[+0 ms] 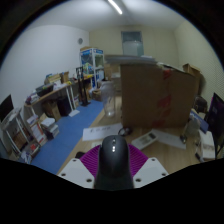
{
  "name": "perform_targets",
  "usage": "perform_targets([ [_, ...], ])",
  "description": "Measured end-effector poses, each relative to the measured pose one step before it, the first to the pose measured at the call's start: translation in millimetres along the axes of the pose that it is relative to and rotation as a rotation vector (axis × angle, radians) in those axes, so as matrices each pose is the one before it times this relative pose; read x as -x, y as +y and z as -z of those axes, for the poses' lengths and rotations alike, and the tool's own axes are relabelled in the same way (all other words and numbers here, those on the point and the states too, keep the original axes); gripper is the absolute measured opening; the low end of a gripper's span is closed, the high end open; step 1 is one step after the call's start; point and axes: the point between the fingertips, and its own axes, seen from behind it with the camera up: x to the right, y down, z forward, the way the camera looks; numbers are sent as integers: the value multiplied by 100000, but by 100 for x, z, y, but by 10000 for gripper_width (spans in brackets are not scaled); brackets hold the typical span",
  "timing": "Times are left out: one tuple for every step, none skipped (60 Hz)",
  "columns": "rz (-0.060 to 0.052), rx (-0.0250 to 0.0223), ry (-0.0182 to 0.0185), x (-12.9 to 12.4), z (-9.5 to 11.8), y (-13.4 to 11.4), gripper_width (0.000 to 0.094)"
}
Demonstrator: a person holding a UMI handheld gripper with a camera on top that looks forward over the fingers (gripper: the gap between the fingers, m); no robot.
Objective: Arrange mouse
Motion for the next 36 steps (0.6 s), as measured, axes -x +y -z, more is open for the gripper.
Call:
perform_targets([
  [446, 771, 925, 582, -361, 1070, 372],
  [229, 847, 977, 433, -112, 825, 370],
  [-31, 1030, 1021, 554, -70, 868, 372],
  [-141, 1342, 860, 412, -109, 936, 371],
  [-218, 1477, 733, 414, -113, 929, 373],
  [-313, 1433, 628, 406, -87, 899, 373],
  [-286, 1225, 601, 360, -100, 842, 373],
  [-227, 1010, 691, 329, -124, 731, 372],
  [-159, 816, 885, 220, -122, 720, 372],
  [-91, 835, 1124, 171, -131, 701, 374],
  [103, 973, 1342, -23, -144, 718, 375],
  [105, 1101, 1396, 49, -93, 697, 376],
  [142, 1071, 1168, 98, -36, 633, 378],
  [99, 859, 952, 101, -50, 527, 375],
  [30, 697, 844, 75, -77, 458, 377],
  [-55, 685, 614, 131, -52, 427, 386],
  [-192, 596, 688, 67, -81, 369, 385],
  [-157, 1019, 576, -121, -3, 84, 384],
  [-4, 590, 580, 77, -54, 378, 384],
  [207, 448, 380, 119, -140, 426, 389],
  [340, 723, 286, 103, -77, 383, 392],
  [458, 988, 175, 85, -143, 402, 393],
  [433, 1290, 218, 56, -58, 430, 400],
  [-4, -947, 522, -7, -2, -127, 408],
  [-153, -1410, 385, -3, -4, -289, 420],
  [168, 462, 475, -25, -51, 151, 425],
  [332, 1181, 263, 22, 68, 175, 437],
  [150, -359, 216, -29, -41, -110, 445],
  [209, 120, 26, -12, -32, -41, 459],
  [251, 862, 52, -27, -19, 133, 469],
  [136, 1150, 46, -40, -7, 145, 477],
  [-87, 881, -26, -18, 7, 77, 479],
  [-121, 917, -160, 24, 15, 40, 484],
  [-91, 1144, -123, 0, 77, 95, 492],
  [-10, 1453, -157, 43, 94, 171, 499],
  [109, 1482, -132, 8, 115, 150, 505],
])
